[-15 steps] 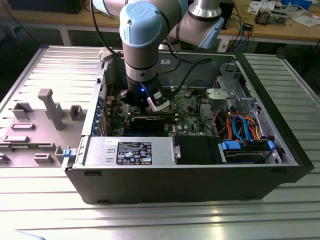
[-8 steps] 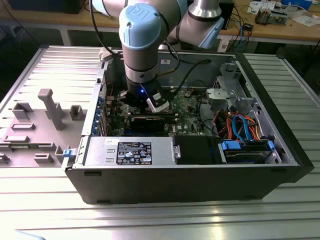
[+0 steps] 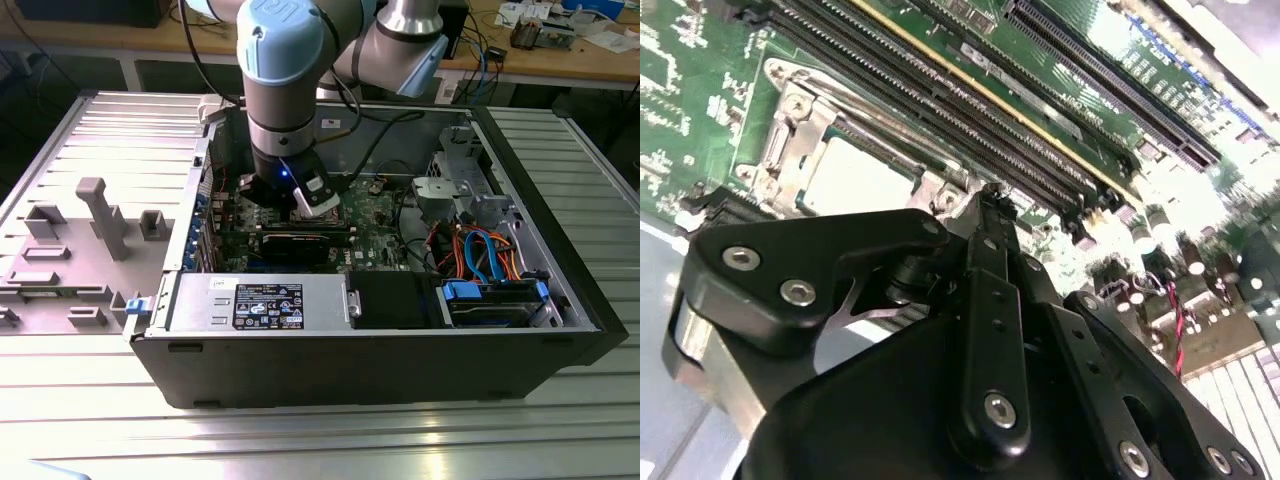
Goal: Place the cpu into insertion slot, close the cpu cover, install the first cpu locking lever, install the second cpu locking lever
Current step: 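Install the second cpu locking lever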
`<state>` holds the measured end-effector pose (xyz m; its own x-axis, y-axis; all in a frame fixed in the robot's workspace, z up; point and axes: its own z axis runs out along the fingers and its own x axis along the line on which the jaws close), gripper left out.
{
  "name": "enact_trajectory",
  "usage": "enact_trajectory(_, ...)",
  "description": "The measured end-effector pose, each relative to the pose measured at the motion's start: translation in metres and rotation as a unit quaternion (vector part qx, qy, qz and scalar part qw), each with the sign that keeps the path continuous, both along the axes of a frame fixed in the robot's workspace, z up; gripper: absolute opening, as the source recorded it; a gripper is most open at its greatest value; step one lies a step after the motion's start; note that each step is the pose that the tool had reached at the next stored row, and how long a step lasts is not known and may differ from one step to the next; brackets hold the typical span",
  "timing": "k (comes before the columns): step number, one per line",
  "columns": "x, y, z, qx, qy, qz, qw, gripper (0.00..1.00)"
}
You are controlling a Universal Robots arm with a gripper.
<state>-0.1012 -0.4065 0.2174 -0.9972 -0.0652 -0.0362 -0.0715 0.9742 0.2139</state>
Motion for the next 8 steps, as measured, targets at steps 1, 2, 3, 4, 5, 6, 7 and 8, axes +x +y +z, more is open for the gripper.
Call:
enact_trajectory(1,0.0,0.0,0.0027,0.0,0.0,0.0,1.0,0.11)
enact_trajectory(2,0.0,0.0,0.0053,0.0,0.0,0.0,1.0,0.11)
enact_trajectory(3,0.0,0.0,0.0053,0.0001,0.0,0.0,1.0,0.11)
enact_trajectory(4,0.0,0.0,0.0053,0.0001,0.0,0.0,1.0,0.11)
enact_trajectory(5,0.0,0.0,0.0054,0.0,0.0001,0.0,1.0,0.11)
enact_trajectory(6,0.0,0.0,0.0055,-0.0001,0.0001,0.0,1.0,0.11)
enact_trajectory(7,0.0,0.0,0.0054,0.0,0.0001,0.0,1.0,0.11)
enact_trajectory(8,0.0,0.0,0.0054,0.0,0.0001,0.0,1.0,0.11)
